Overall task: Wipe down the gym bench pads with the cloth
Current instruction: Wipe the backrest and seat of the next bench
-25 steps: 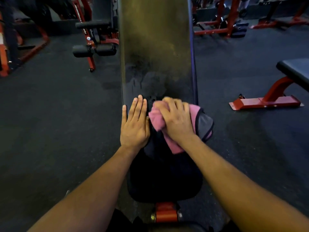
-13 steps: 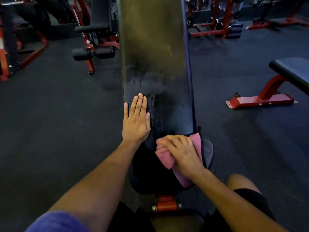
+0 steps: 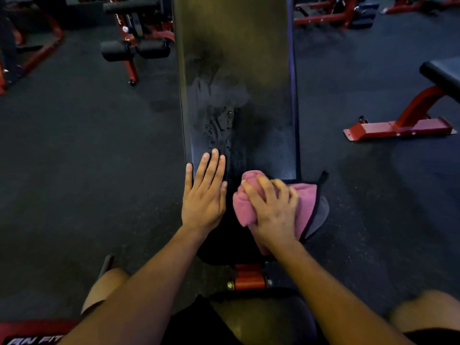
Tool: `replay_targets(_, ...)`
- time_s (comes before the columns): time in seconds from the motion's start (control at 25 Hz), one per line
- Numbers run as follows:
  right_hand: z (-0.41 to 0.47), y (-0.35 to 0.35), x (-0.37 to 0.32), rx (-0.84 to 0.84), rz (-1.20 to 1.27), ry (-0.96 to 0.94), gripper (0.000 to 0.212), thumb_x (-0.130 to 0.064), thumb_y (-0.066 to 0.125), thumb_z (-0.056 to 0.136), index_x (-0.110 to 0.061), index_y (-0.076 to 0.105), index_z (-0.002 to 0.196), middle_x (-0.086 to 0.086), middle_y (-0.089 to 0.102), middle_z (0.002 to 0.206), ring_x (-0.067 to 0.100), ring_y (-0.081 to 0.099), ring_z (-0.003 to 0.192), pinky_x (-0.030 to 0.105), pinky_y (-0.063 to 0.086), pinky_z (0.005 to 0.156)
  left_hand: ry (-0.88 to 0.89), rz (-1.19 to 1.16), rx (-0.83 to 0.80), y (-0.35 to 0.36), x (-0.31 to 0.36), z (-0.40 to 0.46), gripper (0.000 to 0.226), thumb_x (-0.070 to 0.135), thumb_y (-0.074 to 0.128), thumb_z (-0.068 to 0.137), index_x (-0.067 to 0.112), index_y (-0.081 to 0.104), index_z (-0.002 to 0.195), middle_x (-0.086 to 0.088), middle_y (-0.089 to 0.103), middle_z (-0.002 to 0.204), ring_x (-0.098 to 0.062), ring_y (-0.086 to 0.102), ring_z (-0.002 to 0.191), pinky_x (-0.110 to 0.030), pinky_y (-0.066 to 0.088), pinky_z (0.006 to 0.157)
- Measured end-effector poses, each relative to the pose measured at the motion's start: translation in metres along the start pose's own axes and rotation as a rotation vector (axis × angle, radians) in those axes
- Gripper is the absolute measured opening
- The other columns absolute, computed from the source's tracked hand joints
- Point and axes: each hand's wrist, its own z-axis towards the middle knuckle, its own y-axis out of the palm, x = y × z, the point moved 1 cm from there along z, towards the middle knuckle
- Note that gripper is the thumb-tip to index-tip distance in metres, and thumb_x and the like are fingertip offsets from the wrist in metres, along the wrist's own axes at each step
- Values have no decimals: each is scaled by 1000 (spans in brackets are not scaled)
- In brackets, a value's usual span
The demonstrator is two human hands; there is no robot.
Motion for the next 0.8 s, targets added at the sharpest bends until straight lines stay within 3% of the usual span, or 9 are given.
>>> replay_targets(0.16,-114,23,18,-121,6,-439,59,-27,51,91,-31,44,150,2,40,154,34,42,129,52,36,97,-11,-28,-9,-4,1,-1,58,33,30,110,14,26,165,-2,19,173,-19,12,161,-55,13,129)
replay_targets(0.24,-126,20,38,-169,-27,-501,59,-29,54,92,-31,43,150,2,41,151,32,44,126,51,39,94,-16,-24,-10,-4,1,0,58,33,30,110,14,25,165,-2,18,173,-19,12,161,-55,12,129)
replay_targets(0.44,15,-6,35,90,0,51,65,-17,51,77,-24,52,141,10,47,140,36,43,115,47,34,89,-10,13,13,0,0,1,59,32,30,109,14,24,165,-3,18,173,-20,13,161,-55,12,129)
replay_targets(0.52,47,-13,32,105,16,119,66,-20,52,73,-23,56,139,11,51,139,37,45,114,49,37,88,-6,5,14,-1,2,0,58,33,30,110,14,25,165,-3,18,173,-20,13,161,-55,12,129)
replay_targets(0.6,20,-3,19,79,7,-51,63,-21,49,77,-25,51,140,10,47,142,36,43,117,49,35,91,-12,14,11,-2,2,0,59,33,29,109,13,26,164,-4,19,173,-21,13,161,-56,13,128)
replay_targets(0.68,-41,13,11,30,11,-364,54,-23,49,88,-28,47,142,6,43,146,35,43,123,51,34,97,-23,22,3,-3,3,0,59,33,30,109,13,25,164,-4,18,173,-21,13,161,-56,13,128)
replay_targets(0.8,-102,19,44,-79,-46,-653,50,-32,52,97,-28,46,146,4,42,151,31,45,131,54,34,105,-18,22,-8,-2,4,0,60,32,31,109,13,24,165,-3,16,174,-20,11,161,-56,12,129)
